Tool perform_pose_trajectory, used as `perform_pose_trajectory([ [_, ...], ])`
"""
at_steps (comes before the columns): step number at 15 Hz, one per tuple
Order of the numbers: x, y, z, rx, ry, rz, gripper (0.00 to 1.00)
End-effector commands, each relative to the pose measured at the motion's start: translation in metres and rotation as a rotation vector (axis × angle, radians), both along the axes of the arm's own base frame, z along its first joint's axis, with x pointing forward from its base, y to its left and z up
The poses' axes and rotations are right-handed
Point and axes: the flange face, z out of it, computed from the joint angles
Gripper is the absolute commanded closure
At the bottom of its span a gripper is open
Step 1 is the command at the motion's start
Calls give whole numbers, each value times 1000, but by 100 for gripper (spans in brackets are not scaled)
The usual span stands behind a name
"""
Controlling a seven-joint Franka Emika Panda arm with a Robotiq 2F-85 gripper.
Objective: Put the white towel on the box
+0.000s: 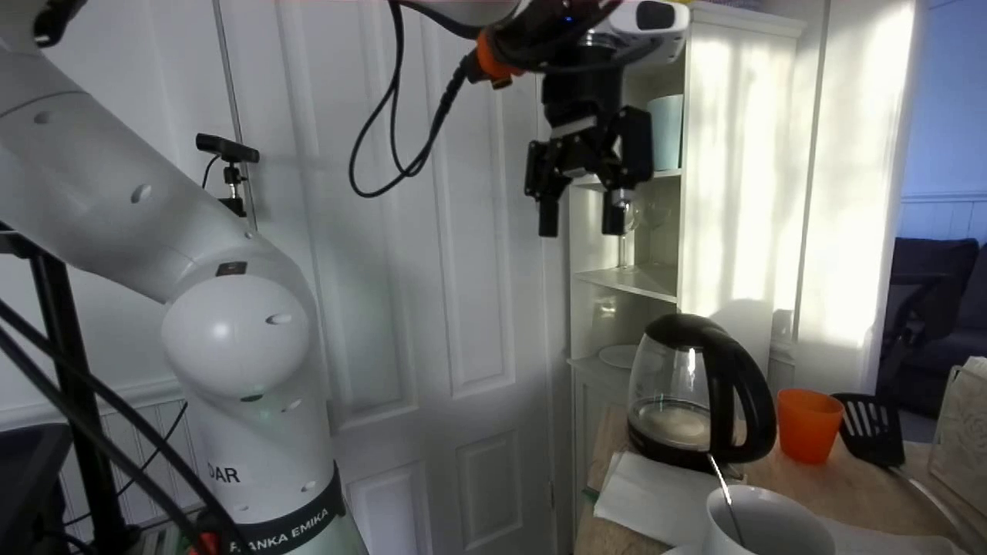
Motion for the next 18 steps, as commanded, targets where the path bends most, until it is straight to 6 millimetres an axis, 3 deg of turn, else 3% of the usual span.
perform_pose_trajectory([
  [1, 15, -78, -25, 62, -27, -197, 0],
  [4, 31, -130, -45, 91, -71, -352, 0],
  [11, 66, -202, -90, 72, -97, -713, 0],
  [18, 62, -258, -149, -19, -101, -1065, 0],
])
